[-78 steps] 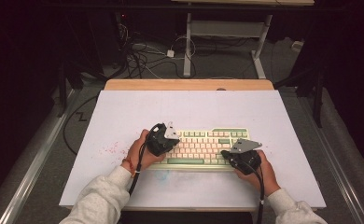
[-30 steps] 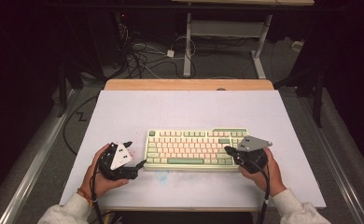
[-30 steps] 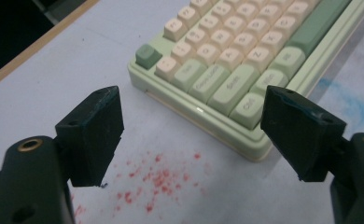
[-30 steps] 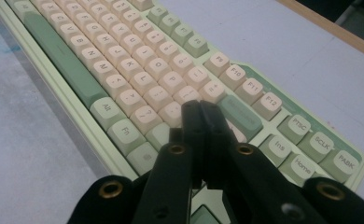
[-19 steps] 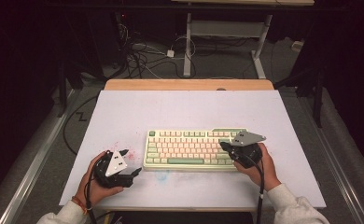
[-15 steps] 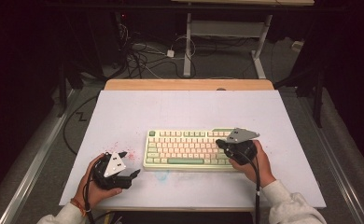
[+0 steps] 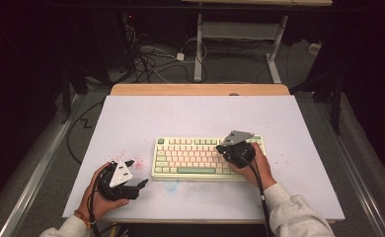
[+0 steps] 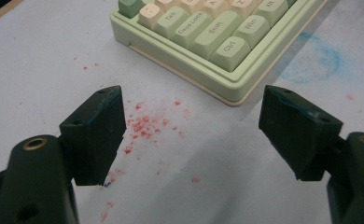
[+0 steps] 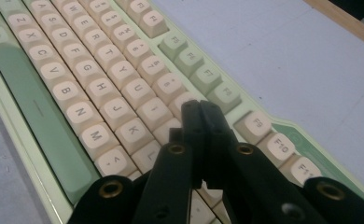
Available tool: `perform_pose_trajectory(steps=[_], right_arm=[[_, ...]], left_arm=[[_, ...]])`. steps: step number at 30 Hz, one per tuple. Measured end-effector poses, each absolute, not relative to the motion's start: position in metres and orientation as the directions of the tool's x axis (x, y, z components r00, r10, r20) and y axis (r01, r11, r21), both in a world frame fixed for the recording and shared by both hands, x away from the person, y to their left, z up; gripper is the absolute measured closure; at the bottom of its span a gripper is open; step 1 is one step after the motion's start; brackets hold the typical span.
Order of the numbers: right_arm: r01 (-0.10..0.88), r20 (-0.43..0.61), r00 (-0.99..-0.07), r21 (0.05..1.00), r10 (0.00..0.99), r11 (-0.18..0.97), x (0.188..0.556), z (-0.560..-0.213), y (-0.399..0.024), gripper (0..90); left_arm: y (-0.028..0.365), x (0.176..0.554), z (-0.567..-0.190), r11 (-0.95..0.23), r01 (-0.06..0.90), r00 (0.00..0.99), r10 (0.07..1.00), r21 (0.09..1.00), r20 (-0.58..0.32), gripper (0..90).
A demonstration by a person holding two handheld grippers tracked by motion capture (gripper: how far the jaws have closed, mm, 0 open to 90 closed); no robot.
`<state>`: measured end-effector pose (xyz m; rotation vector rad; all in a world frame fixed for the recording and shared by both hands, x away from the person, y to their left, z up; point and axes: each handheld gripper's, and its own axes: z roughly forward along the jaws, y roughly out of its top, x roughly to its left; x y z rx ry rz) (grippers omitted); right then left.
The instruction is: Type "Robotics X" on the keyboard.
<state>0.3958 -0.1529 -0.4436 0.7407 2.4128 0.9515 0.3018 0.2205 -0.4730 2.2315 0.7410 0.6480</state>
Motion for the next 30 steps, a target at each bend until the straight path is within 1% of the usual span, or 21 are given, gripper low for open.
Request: perform_pose_trajectory(steps=[14,16,19,21,25,30], right_arm=[[0.308,-0.215,-0.774,0.693,0.595,0.651,0.397,-0.452,-0.139,90.0],[0.325,-0.216,-0.772,0.674,0.598,0.664,0.397,-0.455,-0.137,90.0],[0.321,-0.227,-0.770,0.670,0.596,0.669,0.396,-0.453,-0.138,90.0],[0.310,-0.210,-0.772,0.700,0.600,0.644,0.392,-0.449,-0.141,90.0],[0.299,-0.205,-0.766,0.725,0.609,0.620,0.390,-0.445,-0.144,89.4],[0.274,-0.204,-0.758,0.762,0.619,0.587,0.385,-0.436,-0.149,85.3]], left_arm=[[0.219,0.302,-0.474,-0.612,0.325,0.721,0.653,0.721,0.230,21.8],[0.219,0.302,-0.474,-0.614,0.326,0.722,0.653,0.719,0.230,21.7],[0.218,0.302,-0.474,-0.616,0.327,0.722,0.652,0.717,0.231,21.7],[0.219,0.302,-0.474,-0.617,0.326,0.722,0.652,0.716,0.232,21.7],[0.219,0.302,-0.474,-0.618,0.327,0.722,0.651,0.715,0.233,21.7],[0.219,0.302,-0.474,-0.619,0.329,0.721,0.652,0.713,0.234,21.7]])
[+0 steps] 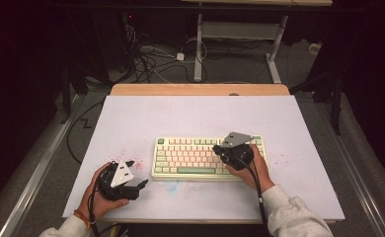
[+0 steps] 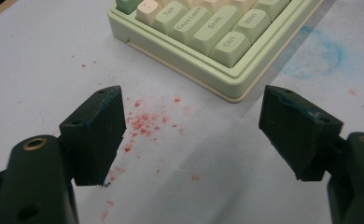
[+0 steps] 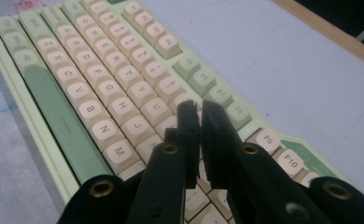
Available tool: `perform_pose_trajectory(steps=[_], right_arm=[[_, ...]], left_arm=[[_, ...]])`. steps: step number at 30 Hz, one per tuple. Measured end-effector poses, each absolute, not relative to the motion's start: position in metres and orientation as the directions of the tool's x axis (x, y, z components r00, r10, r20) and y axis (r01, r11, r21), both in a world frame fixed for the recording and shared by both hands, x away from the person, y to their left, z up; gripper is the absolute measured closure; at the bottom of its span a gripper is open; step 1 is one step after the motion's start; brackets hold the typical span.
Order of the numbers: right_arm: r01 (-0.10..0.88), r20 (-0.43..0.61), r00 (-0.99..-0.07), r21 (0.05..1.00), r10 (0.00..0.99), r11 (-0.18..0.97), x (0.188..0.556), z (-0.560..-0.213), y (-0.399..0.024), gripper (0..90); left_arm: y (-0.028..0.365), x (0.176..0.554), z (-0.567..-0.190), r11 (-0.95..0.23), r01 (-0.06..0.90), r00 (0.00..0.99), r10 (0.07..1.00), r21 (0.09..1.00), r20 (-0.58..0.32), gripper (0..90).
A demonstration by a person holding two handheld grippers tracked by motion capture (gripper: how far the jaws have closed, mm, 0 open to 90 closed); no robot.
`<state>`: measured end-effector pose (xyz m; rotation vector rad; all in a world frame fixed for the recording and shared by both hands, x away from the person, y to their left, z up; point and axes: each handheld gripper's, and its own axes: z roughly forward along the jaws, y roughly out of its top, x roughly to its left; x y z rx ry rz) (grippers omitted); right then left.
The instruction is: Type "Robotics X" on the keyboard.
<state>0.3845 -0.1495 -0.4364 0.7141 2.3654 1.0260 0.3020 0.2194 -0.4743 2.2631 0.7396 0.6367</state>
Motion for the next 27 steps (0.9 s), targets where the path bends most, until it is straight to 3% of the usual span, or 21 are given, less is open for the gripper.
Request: perform_pose_trajectory(steps=[4,20,27], right_arm=[[0.254,-0.209,-0.749,0.785,0.629,0.564,0.380,-0.429,-0.155,79.1],[0.198,-0.236,-0.709,0.838,0.664,0.508,0.358,-0.419,-0.175,34.2],[0.188,-0.259,-0.674,0.845,0.692,0.500,0.347,-0.421,-0.188,29.1]], left_arm=[[0.219,0.302,-0.474,-0.620,0.328,0.722,0.651,0.713,0.234,21.7],[0.219,0.302,-0.474,-0.627,0.319,0.727,0.643,0.710,0.241,21.6],[0.219,0.302,-0.473,-0.623,0.326,0.727,0.646,0.711,0.232,23.1]])
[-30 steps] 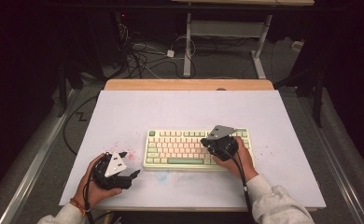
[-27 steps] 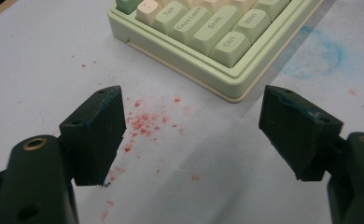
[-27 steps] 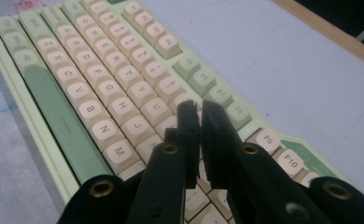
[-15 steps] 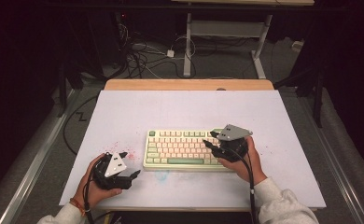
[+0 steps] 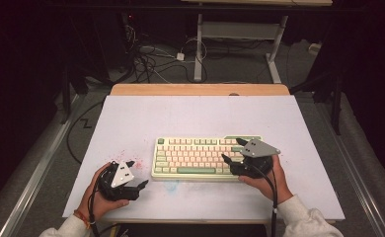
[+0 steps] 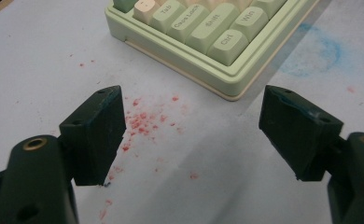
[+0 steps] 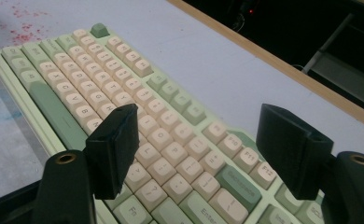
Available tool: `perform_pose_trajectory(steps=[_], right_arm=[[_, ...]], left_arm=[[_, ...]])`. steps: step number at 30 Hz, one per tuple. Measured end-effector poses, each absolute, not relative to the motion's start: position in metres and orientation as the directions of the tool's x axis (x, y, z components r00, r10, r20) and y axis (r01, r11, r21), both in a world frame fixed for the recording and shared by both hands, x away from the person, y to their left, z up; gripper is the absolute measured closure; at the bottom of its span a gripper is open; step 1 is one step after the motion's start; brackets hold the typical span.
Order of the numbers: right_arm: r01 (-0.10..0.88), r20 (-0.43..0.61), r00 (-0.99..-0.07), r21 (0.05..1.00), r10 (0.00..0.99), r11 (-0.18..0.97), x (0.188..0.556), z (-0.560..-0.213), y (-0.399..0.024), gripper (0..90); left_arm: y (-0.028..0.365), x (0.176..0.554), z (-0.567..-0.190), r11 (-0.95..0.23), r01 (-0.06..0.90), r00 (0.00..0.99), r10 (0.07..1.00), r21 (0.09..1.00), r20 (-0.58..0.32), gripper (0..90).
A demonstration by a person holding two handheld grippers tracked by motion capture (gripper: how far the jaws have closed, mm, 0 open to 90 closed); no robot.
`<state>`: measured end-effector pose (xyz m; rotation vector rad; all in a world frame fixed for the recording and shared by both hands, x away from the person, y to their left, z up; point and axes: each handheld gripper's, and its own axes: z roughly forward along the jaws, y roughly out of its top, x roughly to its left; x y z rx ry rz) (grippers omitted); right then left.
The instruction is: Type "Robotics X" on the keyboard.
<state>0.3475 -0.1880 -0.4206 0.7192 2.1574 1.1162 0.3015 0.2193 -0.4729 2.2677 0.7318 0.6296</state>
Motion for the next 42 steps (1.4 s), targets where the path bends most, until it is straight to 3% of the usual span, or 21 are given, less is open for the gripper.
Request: perform_pose_trajectory(steps=[2,9,15,22,26,34,42], right_arm=[[0.195,-0.260,-0.667,0.843,0.698,0.501,0.345,-0.421,-0.193,29.1],[0.210,-0.262,-0.645,0.842,0.718,0.497,0.333,-0.432,-0.214,29.0],[0.215,-0.275,-0.628,0.838,0.728,0.502,0.320,-0.444,-0.231,29.2],[0.224,-0.291,-0.583,0.840,0.758,0.494,0.303,-0.452,-0.244,29.1],[0.247,-0.282,-0.581,0.833,0.764,0.495,0.299,-0.456,-0.245,26.9],[0.249,-0.285,-0.595,0.824,0.752,0.509,0.299,-0.458,-0.241,26.2],[0.248,-0.294,-0.607,0.812,0.738,0.528,0.300,-0.461,-0.238,26.3]], left_arm=[[0.219,0.301,-0.471,-0.627,0.329,0.722,0.649,0.707,0.239,29.0],[0.221,0.298,-0.458,-0.564,0.336,0.726,0.665,0.754,0.174,29.7],[0.213,0.300,-0.453,-0.576,0.319,0.753,0.636,0.752,0.167,40.9],[0.200,0.308,-0.443,-0.584,0.301,0.799,0.586,0.754,0.134,71.6],[0.182,0.316,-0.437,-0.623,0.280,0.834,0.535,0.730,0.137,84.1],[0.141,0.337,-0.425,-0.685,0.235,0.873,0.461,0.690,0.161,87.4],[0.100,0.360,-0.424,-0.690,0.227,0.899,0.419,0.687,0.124,87.4]])
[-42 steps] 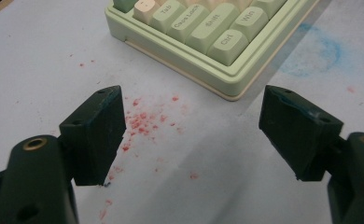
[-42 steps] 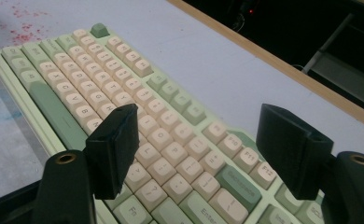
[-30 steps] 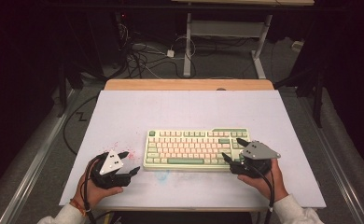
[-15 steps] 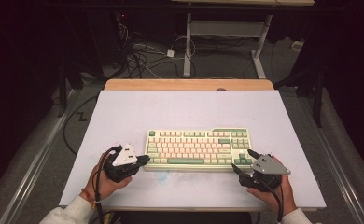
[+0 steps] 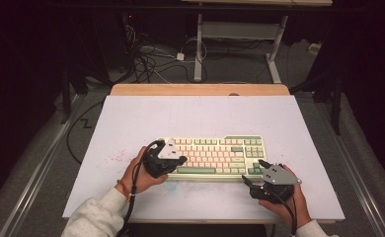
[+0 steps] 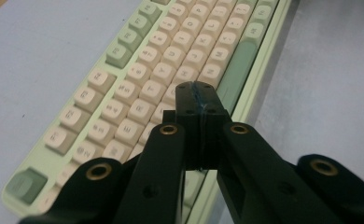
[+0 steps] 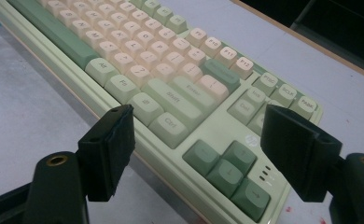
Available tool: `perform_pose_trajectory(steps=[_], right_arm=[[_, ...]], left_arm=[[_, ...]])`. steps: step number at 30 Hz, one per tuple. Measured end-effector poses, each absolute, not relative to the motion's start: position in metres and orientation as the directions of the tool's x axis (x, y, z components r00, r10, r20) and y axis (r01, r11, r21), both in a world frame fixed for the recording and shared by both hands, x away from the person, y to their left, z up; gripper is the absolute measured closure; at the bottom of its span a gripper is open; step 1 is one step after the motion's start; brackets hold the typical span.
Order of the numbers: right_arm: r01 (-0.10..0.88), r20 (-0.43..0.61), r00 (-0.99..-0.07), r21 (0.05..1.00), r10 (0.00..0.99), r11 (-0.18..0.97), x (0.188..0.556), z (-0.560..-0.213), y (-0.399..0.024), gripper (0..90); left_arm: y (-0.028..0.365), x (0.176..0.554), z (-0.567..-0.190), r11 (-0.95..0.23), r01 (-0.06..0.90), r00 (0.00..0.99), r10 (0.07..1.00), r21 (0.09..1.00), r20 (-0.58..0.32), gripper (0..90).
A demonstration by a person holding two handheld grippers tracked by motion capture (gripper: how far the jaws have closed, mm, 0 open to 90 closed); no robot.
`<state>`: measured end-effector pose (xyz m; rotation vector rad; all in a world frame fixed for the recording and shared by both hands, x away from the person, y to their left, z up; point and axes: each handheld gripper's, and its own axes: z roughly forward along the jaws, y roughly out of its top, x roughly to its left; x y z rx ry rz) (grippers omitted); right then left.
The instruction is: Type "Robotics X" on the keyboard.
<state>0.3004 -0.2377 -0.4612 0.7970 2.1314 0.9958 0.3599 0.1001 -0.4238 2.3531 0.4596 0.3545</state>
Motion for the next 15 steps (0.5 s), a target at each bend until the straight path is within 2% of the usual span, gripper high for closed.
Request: perform_pose_trajectory(steps=[5,15], right_arm=[[0.247,-0.302,-0.612,0.806,0.731,0.539,0.300,-0.463,-0.237,26.3],[0.253,-0.300,-0.613,0.802,0.731,0.541,0.301,-0.463,-0.239,26.3]], left_arm=[[0.077,0.368,-0.429,-0.714,0.222,0.913,0.392,0.664,0.117,87.4],[0.063,0.374,-0.441,-0.749,0.226,0.917,0.379,0.623,0.123,87.5]])
